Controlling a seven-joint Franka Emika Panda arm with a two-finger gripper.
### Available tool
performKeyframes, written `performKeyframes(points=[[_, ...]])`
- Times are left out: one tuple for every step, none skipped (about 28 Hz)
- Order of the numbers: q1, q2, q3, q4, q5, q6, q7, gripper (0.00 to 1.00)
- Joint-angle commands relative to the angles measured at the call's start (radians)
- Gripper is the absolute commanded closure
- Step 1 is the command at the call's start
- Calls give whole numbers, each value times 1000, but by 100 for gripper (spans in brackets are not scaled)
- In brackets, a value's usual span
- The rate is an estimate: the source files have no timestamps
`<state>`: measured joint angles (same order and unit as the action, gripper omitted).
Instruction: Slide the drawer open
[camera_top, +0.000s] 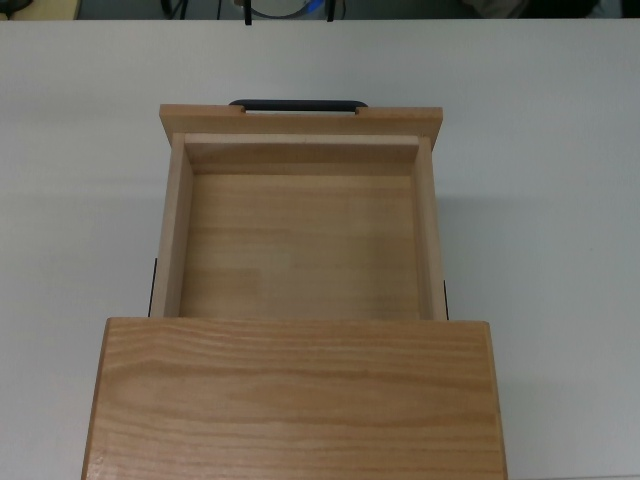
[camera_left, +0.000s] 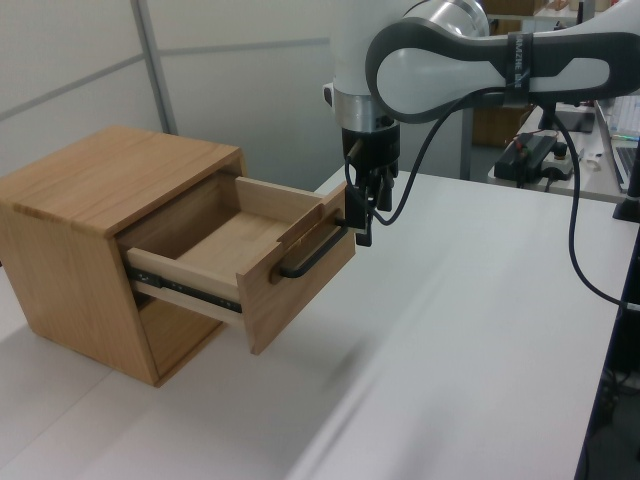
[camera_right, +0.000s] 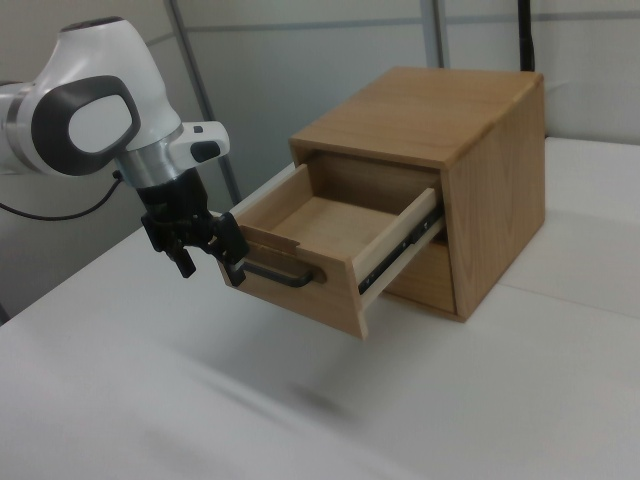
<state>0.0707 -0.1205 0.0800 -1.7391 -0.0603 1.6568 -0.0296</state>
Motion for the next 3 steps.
performKeyframes(points=[[15, 15, -5, 30, 5, -34, 23, 0], [15, 15, -5, 30, 5, -34, 23, 0], [15, 13, -5, 30, 5, -34, 25, 0]])
